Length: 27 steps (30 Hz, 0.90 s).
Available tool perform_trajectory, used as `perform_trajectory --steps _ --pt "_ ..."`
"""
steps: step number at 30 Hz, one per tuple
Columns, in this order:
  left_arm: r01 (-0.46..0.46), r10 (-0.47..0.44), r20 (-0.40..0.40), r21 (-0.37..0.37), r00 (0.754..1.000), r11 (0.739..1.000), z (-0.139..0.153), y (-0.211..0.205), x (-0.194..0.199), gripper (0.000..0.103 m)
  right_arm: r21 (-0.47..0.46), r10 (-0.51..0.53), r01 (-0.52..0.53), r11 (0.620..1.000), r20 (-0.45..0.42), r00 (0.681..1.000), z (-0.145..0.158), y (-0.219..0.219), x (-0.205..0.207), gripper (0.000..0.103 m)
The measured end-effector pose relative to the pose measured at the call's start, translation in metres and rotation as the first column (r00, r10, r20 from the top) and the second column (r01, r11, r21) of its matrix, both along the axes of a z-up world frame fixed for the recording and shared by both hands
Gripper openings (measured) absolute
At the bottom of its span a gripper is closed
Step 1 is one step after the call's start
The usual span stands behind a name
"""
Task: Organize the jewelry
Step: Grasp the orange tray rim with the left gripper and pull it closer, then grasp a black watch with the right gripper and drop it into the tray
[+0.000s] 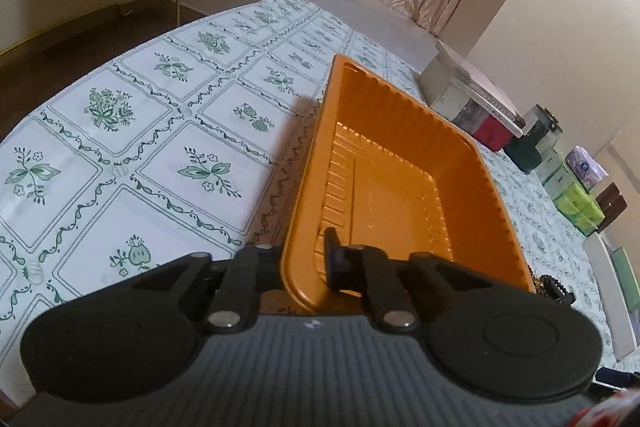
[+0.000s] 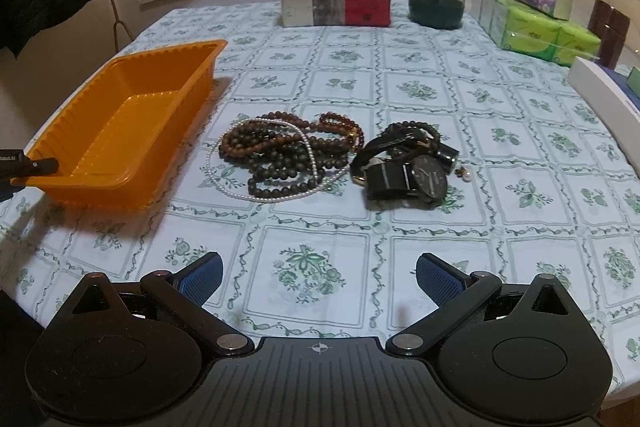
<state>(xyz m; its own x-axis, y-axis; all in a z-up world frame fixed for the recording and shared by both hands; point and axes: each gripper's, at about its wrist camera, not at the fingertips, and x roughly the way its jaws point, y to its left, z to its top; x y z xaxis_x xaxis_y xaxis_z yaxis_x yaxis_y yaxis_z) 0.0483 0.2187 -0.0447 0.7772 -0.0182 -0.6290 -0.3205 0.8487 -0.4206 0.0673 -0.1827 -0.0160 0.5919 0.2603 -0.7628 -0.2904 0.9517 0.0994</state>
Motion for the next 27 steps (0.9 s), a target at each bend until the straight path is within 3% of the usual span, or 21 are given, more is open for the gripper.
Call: perform_trajectory --steps 5,8,11,16,20,27 --pt "0.0 0.001 -0.029 0.044 1.0 0.999 0.011 -0.008 0.002 0.008 0.004 -0.002 0.002 1.0 -0.008 1.0 -0.004 -0.001 0.003 0.102" --pt "0.034 -0.026 -0.052 0.147 0.998 0.989 0.025 -0.023 0.004 0.007 0.011 -0.005 0.005 1.0 -0.01 1.0 -0.006 -0.004 0.004 0.102" --pt "0.083 -0.064 -0.072 0.287 0.995 0.954 0.039 -0.042 0.007 0.004 0.018 -0.015 0.015 1.0 -0.01 1.0 -0.009 -0.01 0.006 0.102" --pt "0.142 -0.109 -0.1 0.429 0.989 0.892 0.058 -0.066 0.015 0.004 0.028 -0.041 0.04 0.999 0.031 0.999 -0.009 -0.029 0.018 0.102" --pt "0.17 -0.121 -0.129 0.497 0.984 0.851 0.066 -0.076 0.023 0.004 0.008 -0.019 0.019 1.0 0.062 0.998 -0.012 -0.044 0.037 0.095" --pt "0.222 -0.13 -0.2 0.559 0.971 0.799 0.071 -0.09 0.033 0.004 -0.028 0.067 -0.065 0.997 0.086 0.994 -0.026 -0.052 0.072 0.095"
